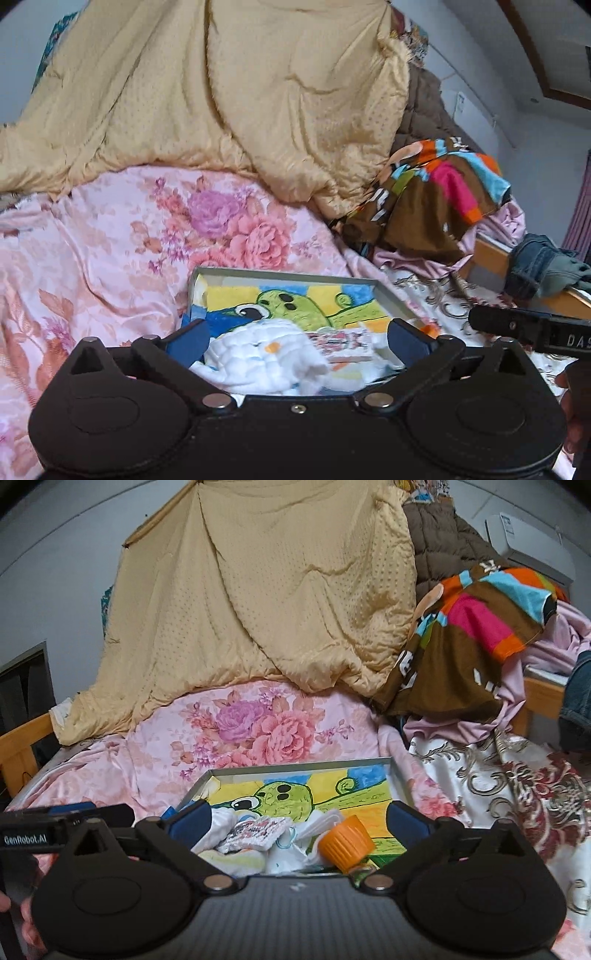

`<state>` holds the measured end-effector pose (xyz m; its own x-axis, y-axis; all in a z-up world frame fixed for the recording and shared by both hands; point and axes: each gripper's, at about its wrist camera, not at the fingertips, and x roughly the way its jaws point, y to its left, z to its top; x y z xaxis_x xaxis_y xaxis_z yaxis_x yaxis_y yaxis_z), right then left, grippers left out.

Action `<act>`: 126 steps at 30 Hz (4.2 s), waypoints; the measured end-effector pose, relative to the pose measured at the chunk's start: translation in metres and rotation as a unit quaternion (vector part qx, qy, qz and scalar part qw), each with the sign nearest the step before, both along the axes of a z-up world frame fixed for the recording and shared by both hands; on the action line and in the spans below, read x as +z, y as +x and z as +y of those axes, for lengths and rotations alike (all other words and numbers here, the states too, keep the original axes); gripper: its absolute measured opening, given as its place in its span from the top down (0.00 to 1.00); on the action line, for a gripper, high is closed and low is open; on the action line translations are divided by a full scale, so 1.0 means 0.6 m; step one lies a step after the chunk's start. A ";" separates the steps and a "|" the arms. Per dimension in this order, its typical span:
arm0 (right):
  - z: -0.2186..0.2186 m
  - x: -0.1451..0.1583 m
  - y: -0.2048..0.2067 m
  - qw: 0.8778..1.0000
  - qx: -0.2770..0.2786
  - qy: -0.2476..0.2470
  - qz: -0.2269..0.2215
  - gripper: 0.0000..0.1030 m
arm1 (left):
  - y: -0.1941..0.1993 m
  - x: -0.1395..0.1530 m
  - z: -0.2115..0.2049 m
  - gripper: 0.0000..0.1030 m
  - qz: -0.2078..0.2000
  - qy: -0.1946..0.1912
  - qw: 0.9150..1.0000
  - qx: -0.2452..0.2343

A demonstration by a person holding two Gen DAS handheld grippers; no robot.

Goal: Organize soft objects
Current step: 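Withdraw both tools from the tray back to the remaining pile, then lower the right tool onto the grey face mask while the left tool approaches the grey cloth, then close the right tool on the grey mask while the left tool closes on the grey cloth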

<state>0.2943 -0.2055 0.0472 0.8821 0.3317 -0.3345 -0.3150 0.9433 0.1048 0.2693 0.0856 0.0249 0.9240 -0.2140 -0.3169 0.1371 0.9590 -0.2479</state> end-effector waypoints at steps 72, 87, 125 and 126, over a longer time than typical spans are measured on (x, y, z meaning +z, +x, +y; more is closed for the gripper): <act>-0.170 -0.124 -0.215 0.984 -0.041 0.018 0.173 0.00 | -0.252 -0.092 -0.220 0.01 0.127 0.041 0.976 -0.172; -0.143 -0.163 -0.124 0.982 -0.018 0.007 0.186 0.01 | -0.178 -0.122 -0.203 0.06 0.166 -0.043 0.966 -0.193; -0.146 -0.180 -0.125 0.971 0.004 0.045 0.235 0.41 | -0.190 -0.130 -0.206 0.91 0.170 -0.027 0.969 -0.174; -0.146 -0.180 -0.126 0.971 0.004 0.044 0.234 0.41 | -0.189 -0.128 -0.201 0.91 0.169 -0.031 0.971 -0.167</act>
<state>0.2186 -0.2928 -0.0606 0.6374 0.3845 -0.6677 -0.2214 0.9214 0.3193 0.1560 -0.0353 -0.0521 0.6460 -0.5120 -0.5662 0.3381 0.8569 -0.3891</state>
